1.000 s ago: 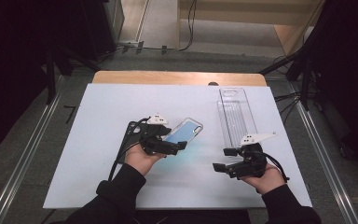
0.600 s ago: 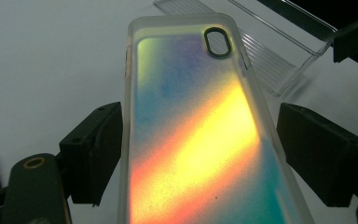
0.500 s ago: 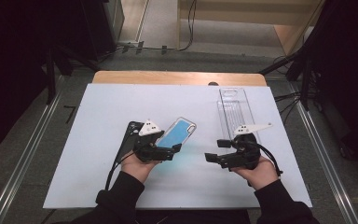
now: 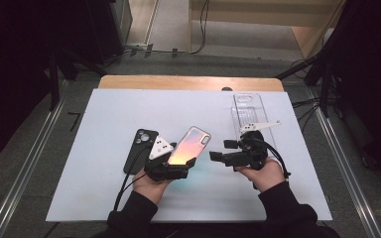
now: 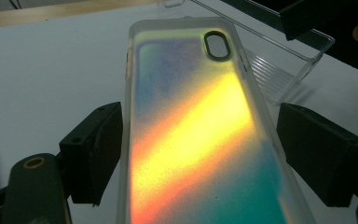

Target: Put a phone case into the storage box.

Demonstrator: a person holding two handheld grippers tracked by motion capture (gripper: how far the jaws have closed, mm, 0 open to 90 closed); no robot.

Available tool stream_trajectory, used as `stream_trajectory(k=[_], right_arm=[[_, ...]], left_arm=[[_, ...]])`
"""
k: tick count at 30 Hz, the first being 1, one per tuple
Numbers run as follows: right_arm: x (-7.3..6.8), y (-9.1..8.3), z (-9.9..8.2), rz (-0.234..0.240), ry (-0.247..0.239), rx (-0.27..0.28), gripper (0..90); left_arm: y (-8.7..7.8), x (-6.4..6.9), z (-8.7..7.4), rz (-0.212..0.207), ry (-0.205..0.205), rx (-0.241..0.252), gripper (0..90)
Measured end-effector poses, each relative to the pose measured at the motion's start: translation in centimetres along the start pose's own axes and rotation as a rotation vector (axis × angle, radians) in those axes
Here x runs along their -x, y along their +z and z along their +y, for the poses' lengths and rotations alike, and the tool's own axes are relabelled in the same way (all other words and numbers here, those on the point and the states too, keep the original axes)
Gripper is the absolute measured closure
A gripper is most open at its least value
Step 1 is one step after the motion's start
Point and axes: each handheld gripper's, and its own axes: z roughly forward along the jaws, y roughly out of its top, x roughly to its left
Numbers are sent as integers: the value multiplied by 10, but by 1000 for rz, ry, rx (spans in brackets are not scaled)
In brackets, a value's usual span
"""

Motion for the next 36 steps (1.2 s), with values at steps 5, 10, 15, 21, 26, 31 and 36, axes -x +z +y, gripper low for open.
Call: stream_trajectory(k=[5, 10, 15, 21, 26, 31, 36], right_arm=[[3, 8, 6, -3, 40, 3, 155], [6, 15, 12, -11, 62, 4, 156], [11, 22, 15, -16, 84, 1, 157], [15, 27, 18, -20, 118, 5, 161], [16, 34, 21, -6, 133, 7, 197], [15, 42, 23, 2, 140, -6, 219], [11, 52, 26, 38, 164, -21, 332]], left_arm=[[-1, 2, -2, -1, -14, 13, 167], [-3, 5, -2, -3, -19, 30, 166], [-4, 5, -1, 0, -19, 44, 167], [-5, 5, -2, 7, -21, 53, 166], [-3, 7, -3, 8, -23, 58, 166], [-3, 9, -3, 5, -20, 63, 166], [-4, 9, -3, -1, -23, 75, 166]])
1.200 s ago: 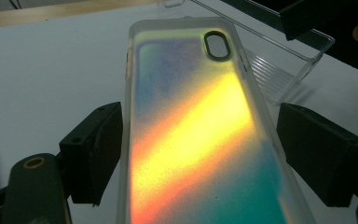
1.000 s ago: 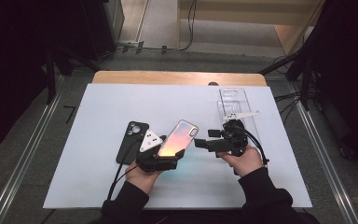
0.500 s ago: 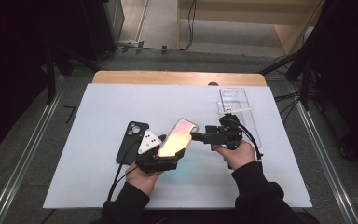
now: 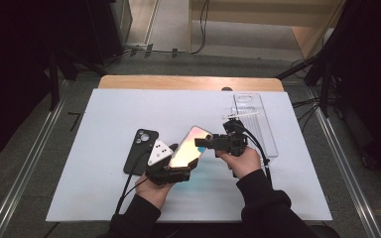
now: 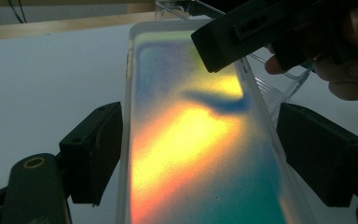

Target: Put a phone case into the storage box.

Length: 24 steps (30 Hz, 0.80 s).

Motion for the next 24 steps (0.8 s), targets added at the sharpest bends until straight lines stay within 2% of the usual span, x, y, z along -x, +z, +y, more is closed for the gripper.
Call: stream_trajectory(k=[7, 10, 11, 15, 24], right_arm=[[-1, -2, 3, 11, 33, 25, 547], [0, -6, 4, 13, 43, 44, 629], [0, -6, 4, 13, 43, 44, 629], [1, -11, 7, 60, 98, 40, 681], [-3, -16, 10, 118, 132, 48, 740]], left_arm=[[0, -3, -1, -21, -26, 13, 165], [-1, -4, -1, -46, -36, 25, 165], [-1, -4, -1, -46, -36, 25, 164], [1, -4, -2, -58, -36, 26, 163], [2, 1, -3, -37, -4, 28, 161]])
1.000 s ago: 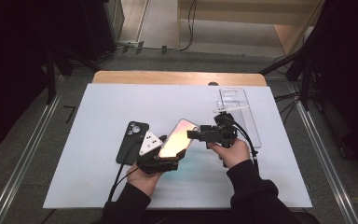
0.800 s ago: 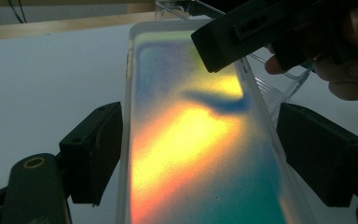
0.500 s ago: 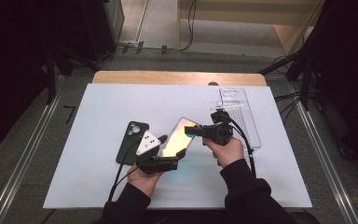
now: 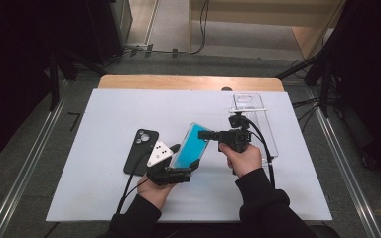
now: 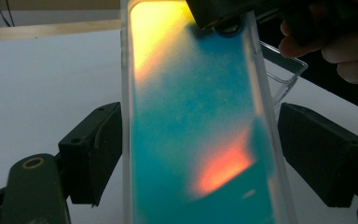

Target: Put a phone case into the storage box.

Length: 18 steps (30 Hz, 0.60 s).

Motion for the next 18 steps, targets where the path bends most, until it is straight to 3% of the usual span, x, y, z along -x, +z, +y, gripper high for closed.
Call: stream_trajectory(k=[1, 2, 3, 5, 6, 9, 18], right_arm=[[-1, -1, 0, 7, 5, 1, 769], [-1, -1, 0, 6, -4, 7, 769], [-2, -2, 0, -5, -6, -1, 770], [0, -3, 0, 55, 36, -2, 771], [-2, -4, 0, 56, 32, 5, 772], [-8, -6, 1, 32, 0, 5, 771], [-9, -10, 0, -23, -50, 5, 771]], left_arm=[[-1, 0, 0, -5, -3, 5, 166], [-3, -1, 0, -17, 2, 20, 258], [-3, 0, 1, -18, 6, 30, 275], [-4, -1, 3, -5, 13, 17, 245], [-4, -2, 4, -12, 1, 9, 215], [-6, -5, 8, -22, -15, -8, 200], [-7, -15, 20, -64, -80, -122, 176]])
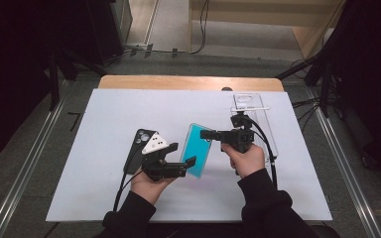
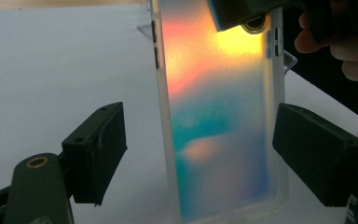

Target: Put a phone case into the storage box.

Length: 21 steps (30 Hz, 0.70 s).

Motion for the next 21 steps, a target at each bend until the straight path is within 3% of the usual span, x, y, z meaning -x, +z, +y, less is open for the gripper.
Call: stream_trajectory(k=[9, 17, 21], right_arm=[[-5, -2, -1, -44, -88, -11, 771], [-7, -4, -2, -44, -164, -24, 770], [-8, -5, -4, -46, -232, -34, 770]], left_arm=[[-3, -6, 12, -56, -19, -106, 189], [-6, -13, 20, -97, -29, -166, 189], [-9, -19, 23, -106, -22, -198, 190]])
